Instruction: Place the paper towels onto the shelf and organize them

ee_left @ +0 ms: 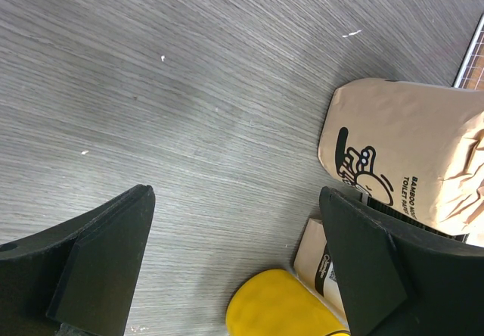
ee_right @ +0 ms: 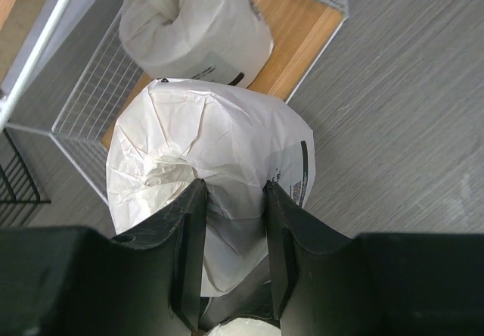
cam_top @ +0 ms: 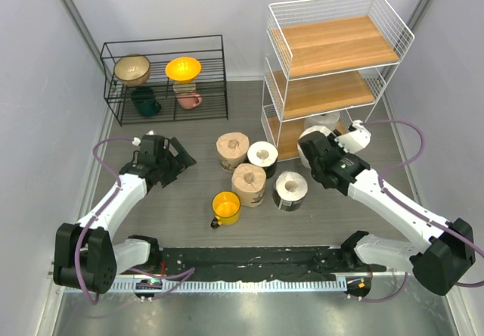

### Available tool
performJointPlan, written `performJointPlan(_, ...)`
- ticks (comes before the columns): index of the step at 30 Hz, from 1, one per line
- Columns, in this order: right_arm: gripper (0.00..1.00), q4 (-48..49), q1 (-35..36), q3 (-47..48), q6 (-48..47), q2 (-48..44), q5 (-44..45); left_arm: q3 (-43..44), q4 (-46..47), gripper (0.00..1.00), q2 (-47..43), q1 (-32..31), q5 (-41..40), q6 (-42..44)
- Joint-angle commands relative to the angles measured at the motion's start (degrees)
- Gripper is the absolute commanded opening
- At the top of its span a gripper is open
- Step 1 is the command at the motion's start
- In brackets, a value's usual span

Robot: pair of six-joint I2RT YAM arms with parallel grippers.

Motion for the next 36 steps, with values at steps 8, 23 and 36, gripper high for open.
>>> performJointPlan(8,0.32,21.6,-4.7,-1.4,-11.5,4.0,-11.2,0.8,1.5,0.96,0.4,-0.2,1.4,0.3)
performJointPlan(23,0.30,41.1,-6.1,-7.5,-14.0,7.6,-12.2,0.6,1.4,0.96,0.2,-0.3,1.5,0.3)
performJointPlan(36,0.28,48.9,-6.7,-8.6,-8.4,13.7,-10.0,0.5,2.2,0.96,0.4,-0.3,2.2,0.1)
